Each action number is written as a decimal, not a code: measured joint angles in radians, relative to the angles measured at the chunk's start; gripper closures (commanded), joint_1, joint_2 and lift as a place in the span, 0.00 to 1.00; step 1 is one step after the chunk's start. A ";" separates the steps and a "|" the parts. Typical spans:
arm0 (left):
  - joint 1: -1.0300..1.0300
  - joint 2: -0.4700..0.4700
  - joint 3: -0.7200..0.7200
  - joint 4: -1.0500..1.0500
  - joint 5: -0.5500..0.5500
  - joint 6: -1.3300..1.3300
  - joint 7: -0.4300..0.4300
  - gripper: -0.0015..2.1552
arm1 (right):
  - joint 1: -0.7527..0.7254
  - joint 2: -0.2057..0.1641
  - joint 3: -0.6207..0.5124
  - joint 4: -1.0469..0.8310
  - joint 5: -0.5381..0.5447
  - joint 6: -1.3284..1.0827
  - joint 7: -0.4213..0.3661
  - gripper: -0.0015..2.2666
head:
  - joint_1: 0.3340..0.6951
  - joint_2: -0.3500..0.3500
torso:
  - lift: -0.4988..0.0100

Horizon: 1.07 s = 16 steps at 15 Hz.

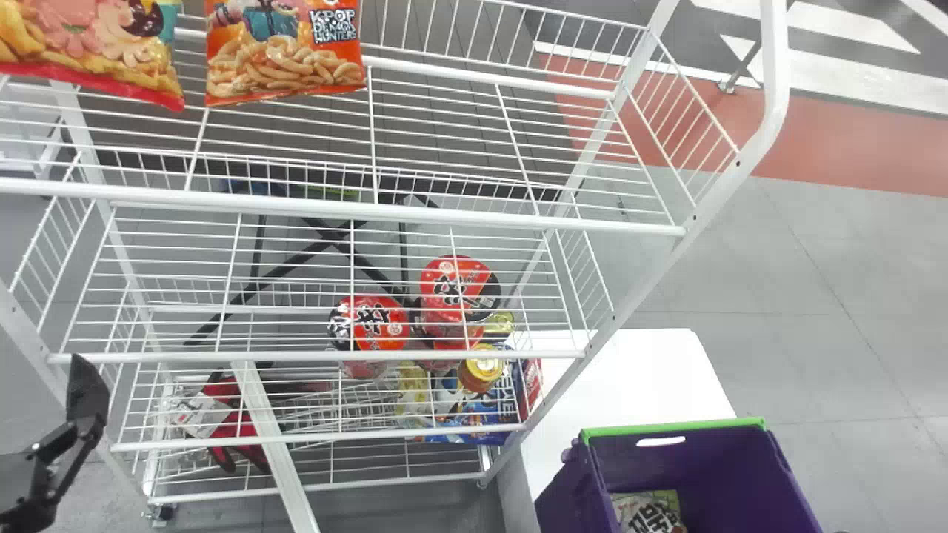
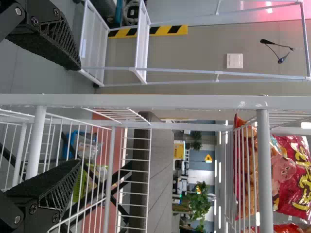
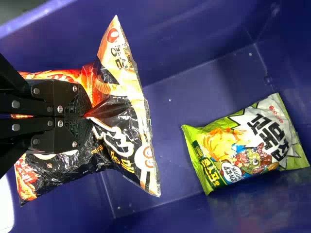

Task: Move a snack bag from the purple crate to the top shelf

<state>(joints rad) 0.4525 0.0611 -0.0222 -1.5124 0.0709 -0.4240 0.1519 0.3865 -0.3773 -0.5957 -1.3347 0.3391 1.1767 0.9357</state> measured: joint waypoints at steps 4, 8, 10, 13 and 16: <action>0.001 0.000 -0.004 -0.006 -0.003 0.000 0.001 0.07 | 0.000 0.000 -0.001 0.000 0.003 0.004 0.000 0.95 | 1.00 0.00 | 0.64; 0.013 -0.001 -0.004 -0.016 -0.008 0.000 0.002 0.07 | -0.001 -0.002 0.002 -0.002 0.004 0.004 0.000 0.95 | 1.00 0.00 | 0.67; 0.019 0.000 -0.005 -0.022 -0.011 0.000 0.002 0.07 | -0.002 -0.002 0.002 -0.002 0.004 0.003 0.000 0.95 | 1.00 0.00 | 0.69; 0.025 0.000 -0.004 -0.029 -0.011 0.000 0.002 0.07 | -0.002 -0.002 0.002 -0.001 0.004 0.000 0.000 0.95 | 1.00 0.00 | 0.71; 0.028 0.000 -0.004 -0.030 -0.011 -0.001 0.003 0.07 | -0.002 -0.002 0.001 -0.001 0.003 -0.003 0.000 0.95 | 1.00 0.00 | 0.73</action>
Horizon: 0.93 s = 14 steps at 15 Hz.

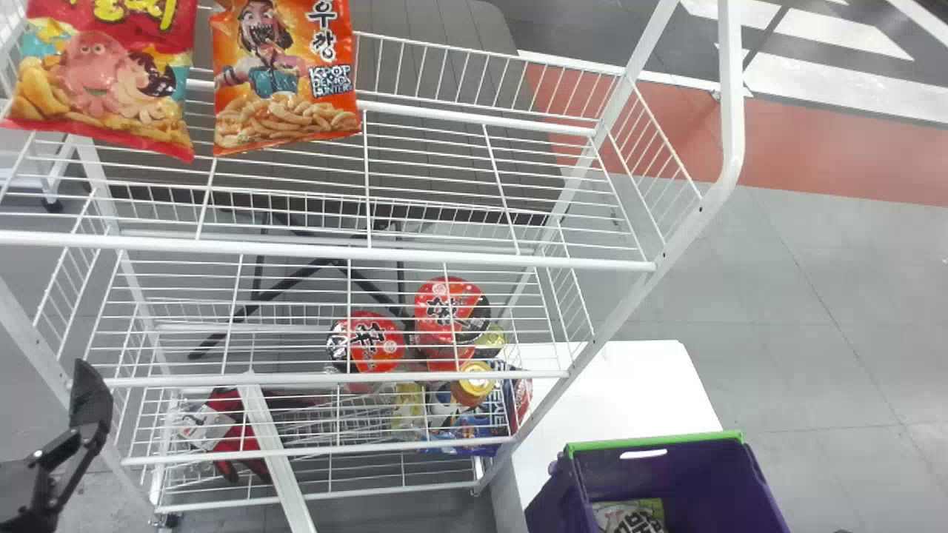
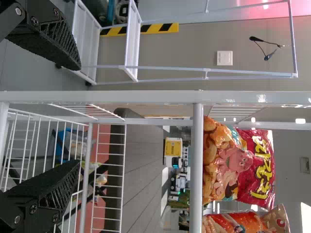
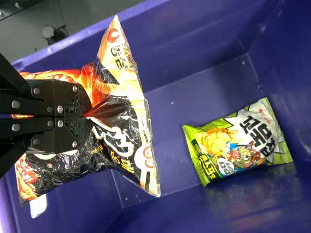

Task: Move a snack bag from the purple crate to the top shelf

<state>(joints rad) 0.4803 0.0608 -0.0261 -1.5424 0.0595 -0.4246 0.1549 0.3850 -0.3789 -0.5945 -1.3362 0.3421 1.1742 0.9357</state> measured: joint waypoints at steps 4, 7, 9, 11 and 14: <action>0.007 -0.001 0.002 -0.008 0.000 -0.005 0.000 0.07 | 0.000 0.001 0.000 0.000 -0.002 -0.012 -0.001 0.95 | 1.00 0.00 | 0.77; 0.012 -0.001 0.007 -0.013 0.000 -0.008 0.000 0.07 | 0.000 0.002 0.004 0.001 -0.003 -0.020 -0.008 0.95 | 1.00 0.00 | 0.79; 0.014 -0.001 0.008 -0.013 0.000 -0.013 0.000 0.07 | 0.000 0.002 0.006 0.002 -0.004 -0.022 -0.010 0.95 | 1.00 0.00 | 0.80; 0.015 -0.001 0.009 -0.013 0.001 -0.014 0.000 0.07 | 0.000 0.002 0.007 0.003 -0.006 -0.024 -0.011 0.95 | 1.00 0.00 | 0.82; 0.017 -0.001 0.009 -0.013 0.002 -0.015 0.000 0.07 | 0.000 0.003 0.007 0.007 -0.010 -0.027 -0.012 0.95 | 1.00 0.00 | 0.84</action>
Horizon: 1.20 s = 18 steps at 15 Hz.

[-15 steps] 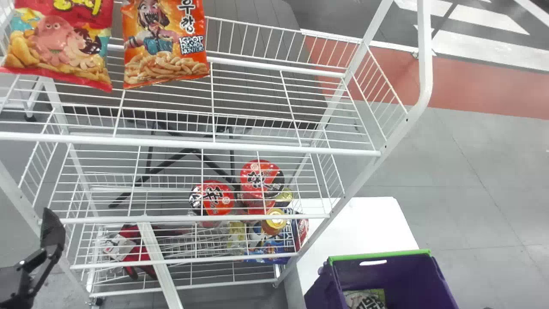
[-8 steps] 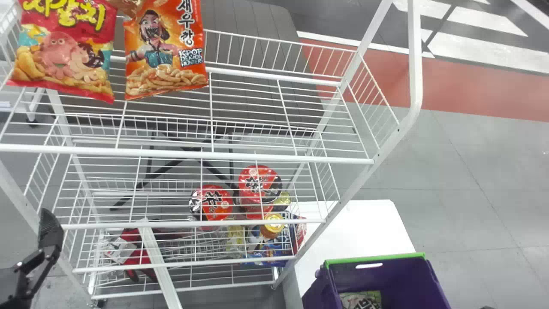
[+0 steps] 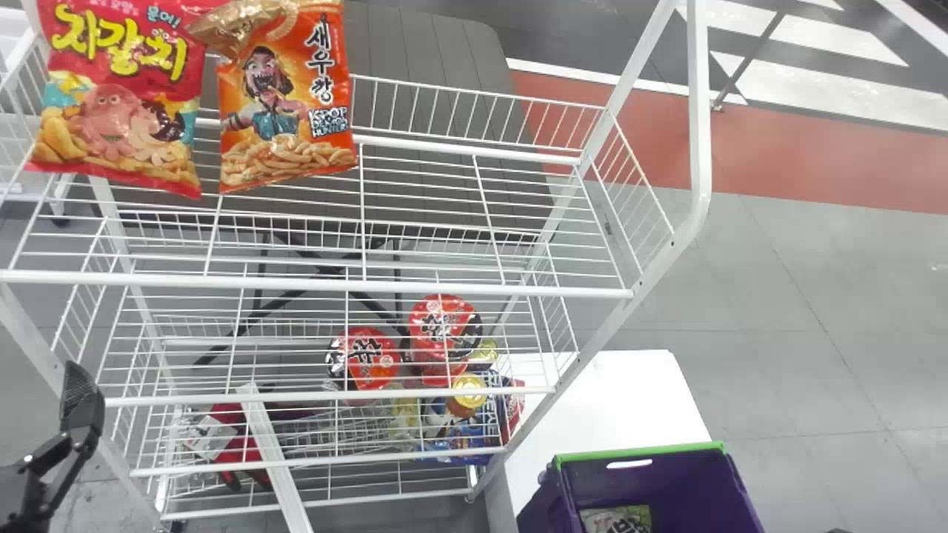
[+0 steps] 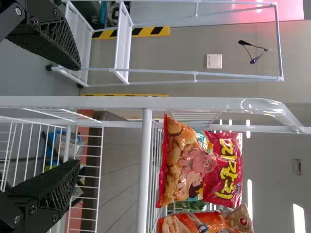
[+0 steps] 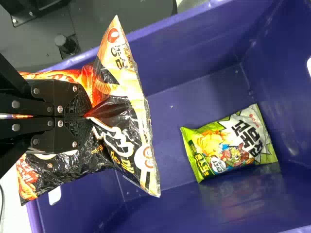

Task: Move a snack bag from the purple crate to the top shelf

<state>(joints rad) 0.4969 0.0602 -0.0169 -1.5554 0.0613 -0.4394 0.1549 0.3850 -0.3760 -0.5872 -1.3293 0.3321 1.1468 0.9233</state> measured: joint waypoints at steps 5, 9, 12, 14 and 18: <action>0.003 0.001 0.002 0.000 0.002 -0.006 0.000 0.07 | 0.000 0.002 0.001 0.003 -0.006 -0.003 -0.001 0.95 | 1.00 0.00 | 0.88; 0.003 0.000 0.002 0.000 0.002 -0.006 0.000 0.07 | 0.000 0.002 0.000 0.004 -0.007 -0.006 -0.001 0.95 | 1.00 0.00 | 0.91; 0.003 -0.001 0.002 0.001 0.003 -0.006 0.000 0.07 | 0.000 0.002 0.000 0.005 -0.007 -0.009 -0.001 0.95 | 1.00 0.00 | 0.94; 0.003 -0.002 0.002 0.001 0.003 -0.006 0.000 0.07 | 0.000 0.002 0.001 0.006 -0.007 -0.016 -0.001 0.95 | 1.00 0.00 | 0.95; 0.003 -0.001 0.003 0.000 0.003 -0.006 0.000 0.07 | 0.000 0.002 0.001 0.008 -0.007 -0.026 -0.001 0.95 | 1.00 0.00 | 0.98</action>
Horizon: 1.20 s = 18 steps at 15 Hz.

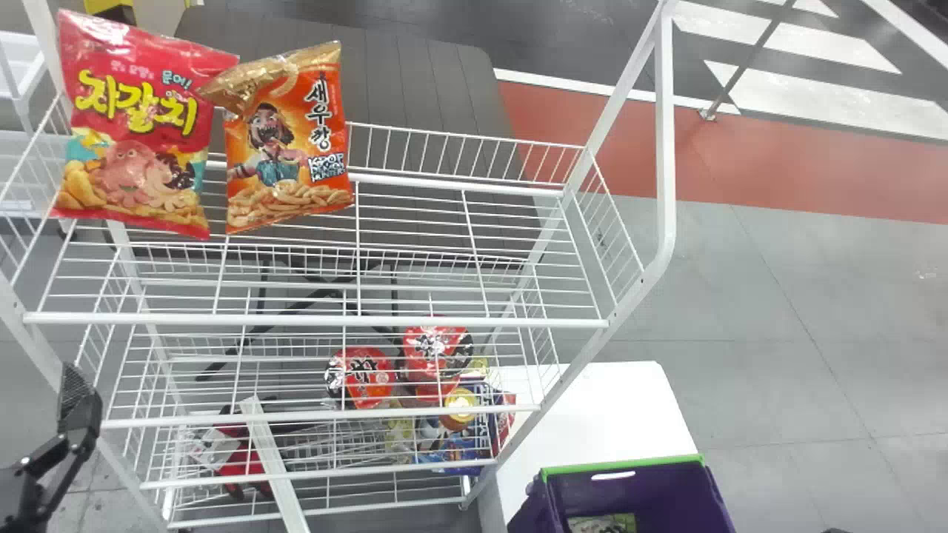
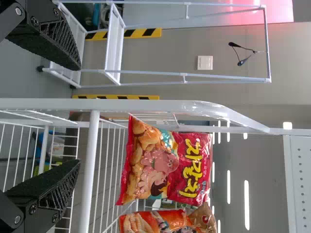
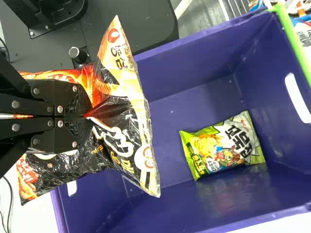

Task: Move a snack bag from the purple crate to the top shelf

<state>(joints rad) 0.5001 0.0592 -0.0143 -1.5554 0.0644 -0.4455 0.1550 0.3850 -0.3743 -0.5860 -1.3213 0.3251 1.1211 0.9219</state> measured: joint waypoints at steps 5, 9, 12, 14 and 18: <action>0.000 0.000 -0.001 0.001 0.001 0.000 0.000 0.07 | 0.000 0.000 -0.001 0.000 -0.001 0.000 0.003 0.95 | 1.00 0.00 | 1.00; 0.002 0.002 -0.003 -0.005 0.000 0.000 0.000 0.07 | 0.004 0.000 -0.016 -0.008 -0.019 -0.009 0.070 0.95 | 1.00 0.00 | 0.98; 0.007 -0.001 -0.003 -0.014 -0.007 0.006 0.001 0.07 | 0.027 0.031 -0.075 -0.109 -0.052 0.054 0.191 0.95 | 1.00 0.00 | 0.98; 0.008 -0.002 -0.003 -0.016 -0.008 0.006 0.001 0.07 | 0.041 0.064 -0.123 -0.220 -0.064 0.173 0.268 0.95 | 1.00 0.00 | 0.98; 0.009 -0.007 -0.006 -0.018 -0.010 0.006 0.001 0.07 | 0.073 0.135 -0.196 -0.484 -0.092 0.414 0.391 0.95 | 1.00 0.00 | 0.98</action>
<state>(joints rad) 0.5094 0.0525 -0.0200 -1.5738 0.0548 -0.4393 0.1565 0.4581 -0.2389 -0.7820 -1.8050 0.2329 1.5353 1.3134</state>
